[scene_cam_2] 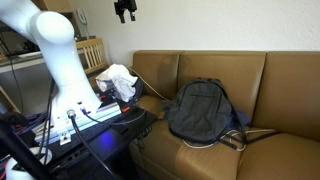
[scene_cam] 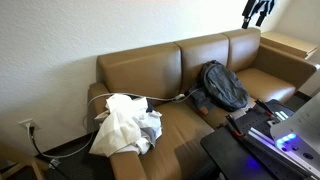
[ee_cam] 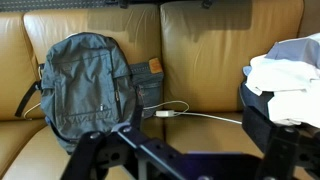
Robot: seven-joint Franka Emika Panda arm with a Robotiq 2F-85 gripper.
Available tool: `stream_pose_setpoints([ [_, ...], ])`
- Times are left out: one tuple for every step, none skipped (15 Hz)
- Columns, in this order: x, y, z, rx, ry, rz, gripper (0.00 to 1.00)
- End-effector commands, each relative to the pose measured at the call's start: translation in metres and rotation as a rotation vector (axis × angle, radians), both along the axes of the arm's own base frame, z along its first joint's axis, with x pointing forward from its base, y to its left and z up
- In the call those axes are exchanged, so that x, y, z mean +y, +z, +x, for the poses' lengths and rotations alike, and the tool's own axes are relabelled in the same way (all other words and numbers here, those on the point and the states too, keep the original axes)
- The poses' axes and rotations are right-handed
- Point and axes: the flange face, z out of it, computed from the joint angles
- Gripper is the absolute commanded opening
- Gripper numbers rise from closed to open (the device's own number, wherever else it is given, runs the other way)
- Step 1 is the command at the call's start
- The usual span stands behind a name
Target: Move the bag to the left side of the sofa
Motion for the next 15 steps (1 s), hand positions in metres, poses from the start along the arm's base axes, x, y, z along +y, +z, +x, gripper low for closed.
stream_pose_setpoints([
  [0.000, 0.001, 0.000, 0.001, 0.000, 0.000, 1.00],
  [0.000, 0.001, 0.000, 0.001, 0.000, 0.000, 1.00],
  [0.000, 0.001, 0.000, 0.001, 0.000, 0.000, 1.00],
  [0.000, 0.001, 0.000, 0.001, 0.000, 0.000, 1.00],
  [0.000, 0.001, 0.000, 0.001, 0.000, 0.000, 1.00],
  [0.000, 0.001, 0.000, 0.001, 0.000, 0.000, 1.00],
  [0.000, 0.001, 0.000, 0.001, 0.000, 0.000, 1.00],
  [0.000, 0.001, 0.000, 0.001, 0.000, 0.000, 1.00],
  [0.000, 0.001, 0.000, 0.001, 0.000, 0.000, 1.00],
  [0.000, 0.001, 0.000, 0.001, 0.000, 0.000, 1.00],
  [0.002, 0.013, -0.005, -0.081, 0.025, -0.009, 1.00],
  [0.004, 0.022, -0.011, -0.158, 0.001, -0.032, 1.00],
  [-0.003, 0.031, -0.010, -0.182, -0.080, -0.002, 1.00],
  [-0.018, 0.038, -0.006, -0.165, -0.156, 0.013, 1.00],
  [-0.033, 0.041, -0.007, -0.162, -0.214, 0.019, 1.00],
])
